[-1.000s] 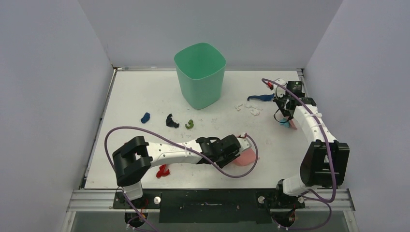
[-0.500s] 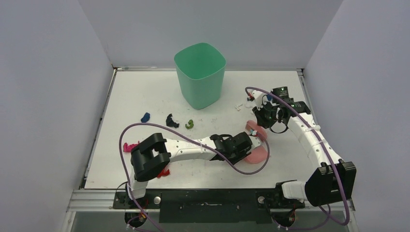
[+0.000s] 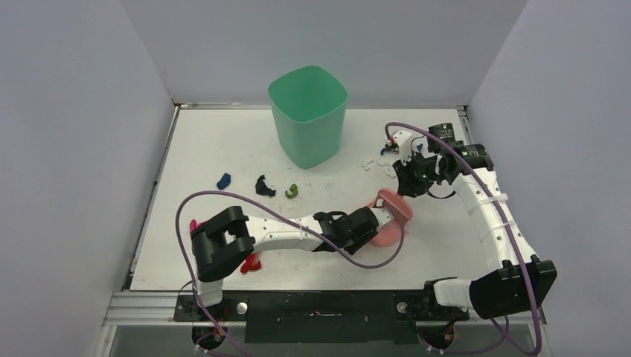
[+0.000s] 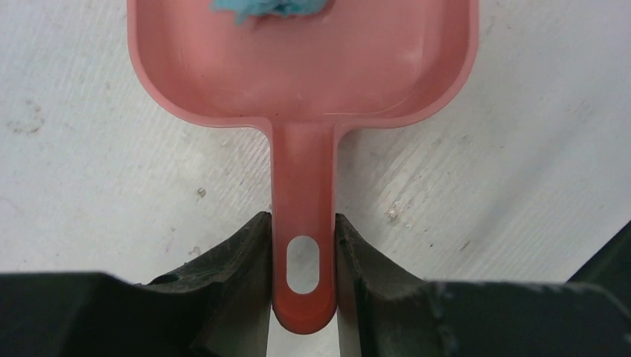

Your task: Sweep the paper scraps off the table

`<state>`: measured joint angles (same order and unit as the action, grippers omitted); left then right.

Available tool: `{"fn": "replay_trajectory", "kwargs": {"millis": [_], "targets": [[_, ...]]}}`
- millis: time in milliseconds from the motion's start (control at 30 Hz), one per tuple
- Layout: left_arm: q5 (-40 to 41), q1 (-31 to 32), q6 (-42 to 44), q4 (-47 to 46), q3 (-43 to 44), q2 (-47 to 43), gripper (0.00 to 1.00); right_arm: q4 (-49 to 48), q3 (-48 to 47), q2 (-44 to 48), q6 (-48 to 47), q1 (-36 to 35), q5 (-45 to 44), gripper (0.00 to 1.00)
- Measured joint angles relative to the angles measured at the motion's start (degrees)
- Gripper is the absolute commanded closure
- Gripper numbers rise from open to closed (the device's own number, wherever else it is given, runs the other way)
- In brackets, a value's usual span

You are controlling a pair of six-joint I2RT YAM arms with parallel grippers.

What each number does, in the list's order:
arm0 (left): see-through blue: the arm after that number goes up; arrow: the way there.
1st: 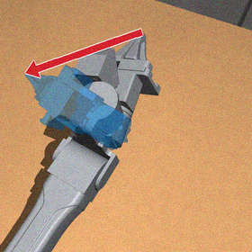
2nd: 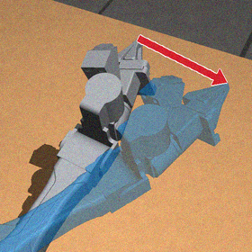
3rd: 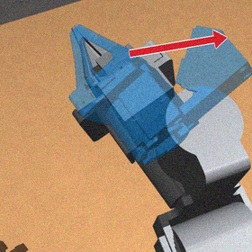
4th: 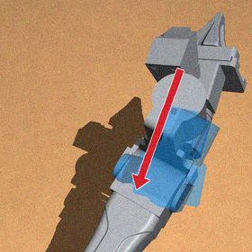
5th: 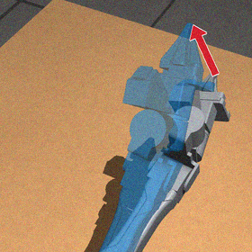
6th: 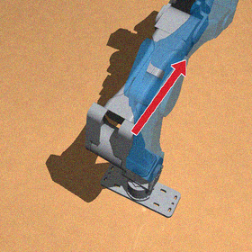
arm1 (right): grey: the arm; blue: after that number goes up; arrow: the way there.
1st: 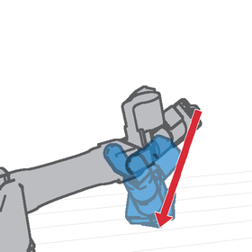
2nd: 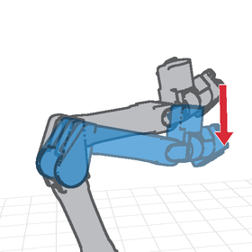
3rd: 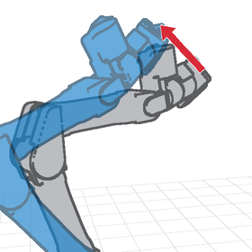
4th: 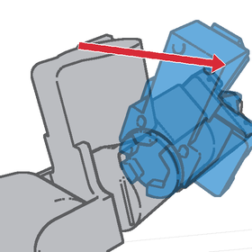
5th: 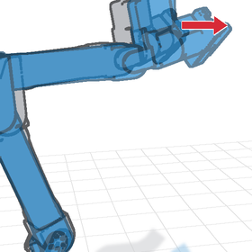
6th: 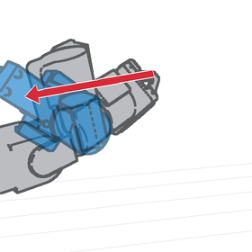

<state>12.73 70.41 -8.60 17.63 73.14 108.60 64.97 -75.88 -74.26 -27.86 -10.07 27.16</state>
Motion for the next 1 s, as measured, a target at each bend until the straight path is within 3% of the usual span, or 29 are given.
{"fn": "replay_trajectory", "kwargs": {"millis": [133, 367, 667, 1000], "targets": [[3.0, -0.2, -0.2, -2.8, -5.2, -4.4, 1.00, 3.1, -2.9, 0.0, -1.6, 1.3, -0.3, 0.95], [5.4, -1.6, -1.8, -2.3, -5.5, -5.7, 1.00, 3.0, -11.4, -2.3, -3.0, 4.0, -6.6, 0.95], [5.3, -3.5, -8.0, 7.8, -4.6, -9.6, 1.00, -13.2, -13.5, -7.0, -3.0, 3.3, -18.0, 0.95], [4.0, -5.6, -10.3, 15.8, -4.1, -15.9, 1.00, -26.7, -13.8, -21.0, -2.4, -2.9, -20.6, 0.95]]}}
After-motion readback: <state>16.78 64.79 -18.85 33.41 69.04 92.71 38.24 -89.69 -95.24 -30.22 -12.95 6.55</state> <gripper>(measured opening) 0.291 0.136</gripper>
